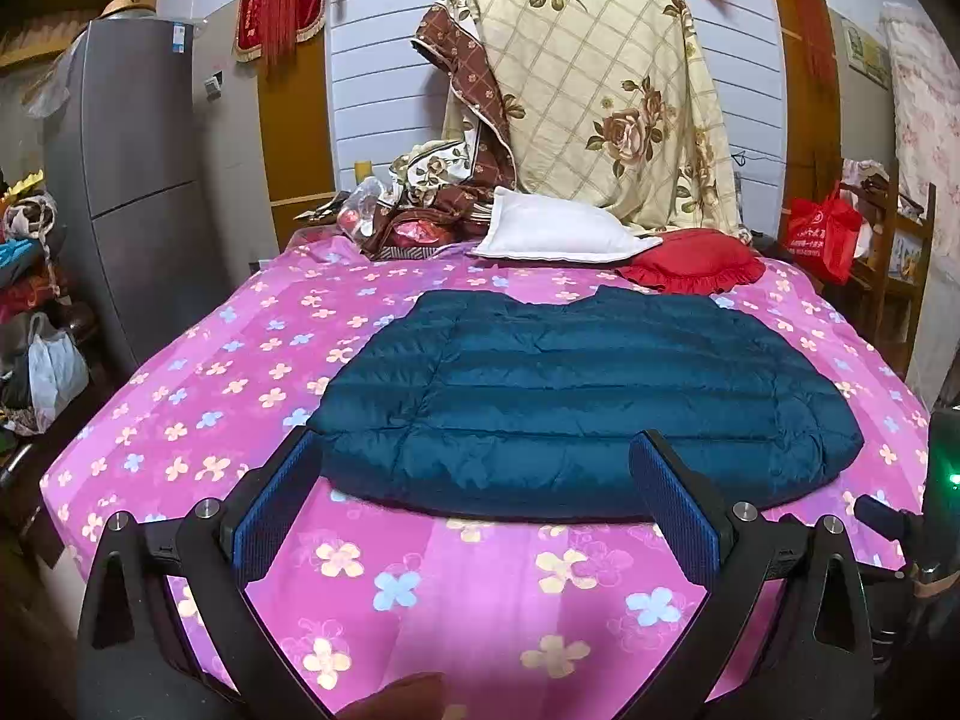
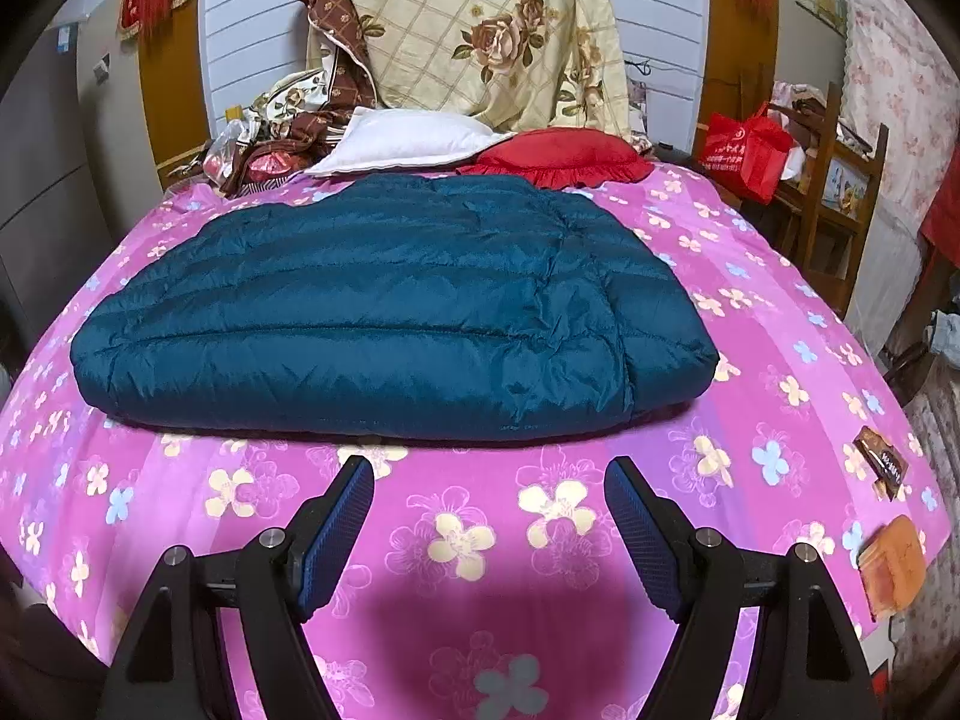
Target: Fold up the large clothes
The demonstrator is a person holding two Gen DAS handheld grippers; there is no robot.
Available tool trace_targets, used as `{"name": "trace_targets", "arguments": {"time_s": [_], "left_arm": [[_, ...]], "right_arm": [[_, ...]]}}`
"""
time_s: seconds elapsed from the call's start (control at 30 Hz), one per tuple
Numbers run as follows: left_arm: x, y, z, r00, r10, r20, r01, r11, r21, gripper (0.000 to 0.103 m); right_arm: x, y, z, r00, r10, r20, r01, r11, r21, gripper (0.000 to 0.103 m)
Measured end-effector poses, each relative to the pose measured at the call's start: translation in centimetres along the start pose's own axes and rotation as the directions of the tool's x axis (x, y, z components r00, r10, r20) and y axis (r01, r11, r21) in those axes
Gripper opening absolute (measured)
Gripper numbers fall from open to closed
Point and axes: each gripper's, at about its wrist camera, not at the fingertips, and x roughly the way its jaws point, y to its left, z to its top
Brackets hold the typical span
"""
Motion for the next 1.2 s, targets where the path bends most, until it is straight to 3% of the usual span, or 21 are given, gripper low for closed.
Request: {"name": "trace_targets", "arguments": {"time_s": [0.33, 0.63, 0.83, 1.2], "left_arm": [[0.7, 0.2, 0.1, 0.999, 0.011, -0.052, -0.011, 1.000, -0.009, 0.102], [1.6, 0.7, -0.3, 0.994, 0.042, -0.100, -0.042, 0.999, -0.002, 0.102], [2.1, 1.3, -0.6, 0.990, 0.028, -0.140, -0.030, 0.999, -0.012, 0.102], [2.6, 2.4, -2.1, 0.977, -0.009, -0.212, 0.002, 0.999, -0.032, 0.102]], "right_arm": [[0.2, 0.1, -0.2, 1.000, -0.002, -0.013, 0.002, 1.000, -0.014, 0.077], [-0.7, 2.0, 1.9, 1.000, 0.008, 0.019, -0.006, 0.995, -0.099, 0.077], [-1.4, 3.5, 2.6, 0.999, 0.015, 0.036, -0.011, 0.993, -0.114, 0.077], [-0.7, 3.8, 1.1, 1.000, 0.003, -0.018, -0.004, 0.996, -0.088, 0.077]]}}
